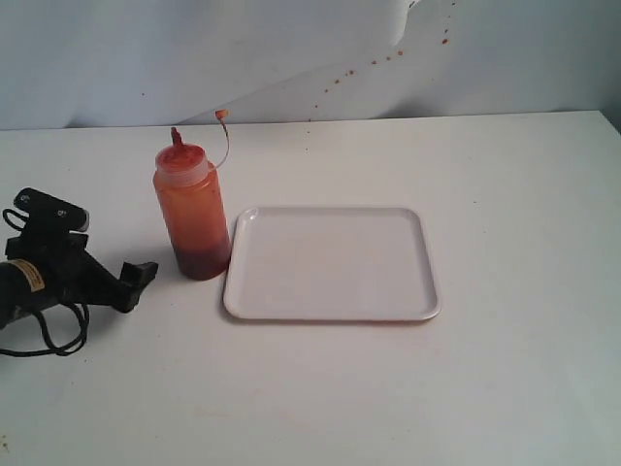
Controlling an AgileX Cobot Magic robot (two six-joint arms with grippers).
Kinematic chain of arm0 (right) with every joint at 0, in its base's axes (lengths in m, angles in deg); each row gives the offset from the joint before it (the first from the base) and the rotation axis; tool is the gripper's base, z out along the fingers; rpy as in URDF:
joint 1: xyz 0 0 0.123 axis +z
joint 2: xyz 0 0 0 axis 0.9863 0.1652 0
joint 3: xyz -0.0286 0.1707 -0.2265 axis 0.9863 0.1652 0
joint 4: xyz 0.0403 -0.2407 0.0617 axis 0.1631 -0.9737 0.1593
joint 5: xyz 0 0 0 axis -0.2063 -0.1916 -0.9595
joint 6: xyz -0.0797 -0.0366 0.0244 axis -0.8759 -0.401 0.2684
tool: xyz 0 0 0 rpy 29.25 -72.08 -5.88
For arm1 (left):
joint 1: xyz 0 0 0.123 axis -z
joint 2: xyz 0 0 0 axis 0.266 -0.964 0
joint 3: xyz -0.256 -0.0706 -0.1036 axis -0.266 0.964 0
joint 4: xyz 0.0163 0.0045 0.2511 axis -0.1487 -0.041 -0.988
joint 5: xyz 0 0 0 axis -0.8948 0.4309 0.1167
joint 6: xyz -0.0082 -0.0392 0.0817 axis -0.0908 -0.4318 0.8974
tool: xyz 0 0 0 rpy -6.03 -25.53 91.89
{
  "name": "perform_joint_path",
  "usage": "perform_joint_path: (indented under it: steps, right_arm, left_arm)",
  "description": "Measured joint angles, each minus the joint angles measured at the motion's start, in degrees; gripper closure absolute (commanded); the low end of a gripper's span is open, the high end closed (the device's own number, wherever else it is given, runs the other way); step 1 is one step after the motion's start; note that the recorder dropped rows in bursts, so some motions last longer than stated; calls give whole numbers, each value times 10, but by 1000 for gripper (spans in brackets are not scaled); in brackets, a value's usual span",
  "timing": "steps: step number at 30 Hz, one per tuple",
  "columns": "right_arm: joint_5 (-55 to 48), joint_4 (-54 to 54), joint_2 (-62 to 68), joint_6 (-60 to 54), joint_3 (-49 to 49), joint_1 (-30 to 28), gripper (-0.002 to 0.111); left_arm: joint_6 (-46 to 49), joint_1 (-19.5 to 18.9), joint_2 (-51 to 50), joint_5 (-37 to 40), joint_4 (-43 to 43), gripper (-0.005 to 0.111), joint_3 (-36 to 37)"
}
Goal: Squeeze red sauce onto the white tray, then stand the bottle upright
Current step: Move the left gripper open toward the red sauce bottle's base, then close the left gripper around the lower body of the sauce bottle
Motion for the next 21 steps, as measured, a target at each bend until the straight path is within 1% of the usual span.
perform_joint_path:
  steps: [3, 6, 8, 9, 11, 15, 21]
  right_arm:
    - [0, 0, 0, 0, 0, 0, 108]
    - [0, 0, 0, 0, 0, 0, 108]
    - [0, 0, 0, 0, 0, 0, 108]
    - [0, 0, 0, 0, 0, 0, 108]
    - [0, 0, 0, 0, 0, 0, 108]
    - [0, 0, 0, 0, 0, 0, 108]
    - [0, 0, 0, 0, 0, 0, 108]
  left_arm:
    - [1, 0, 8, 17, -20, 2, 4]
    - [-2, 0, 32, 6, -51, 2, 23]
    - [-14, 0, 49, -26, -82, 2, 39]
    - [-29, 0, 56, -63, -124, 2, 50]
    - [-43, 0, 57, -104, -169, 2, 54]
    - [-44, 0, 23, -164, -175, 2, 55]
    - [-37, 0, -27, -170, -179, 2, 39]
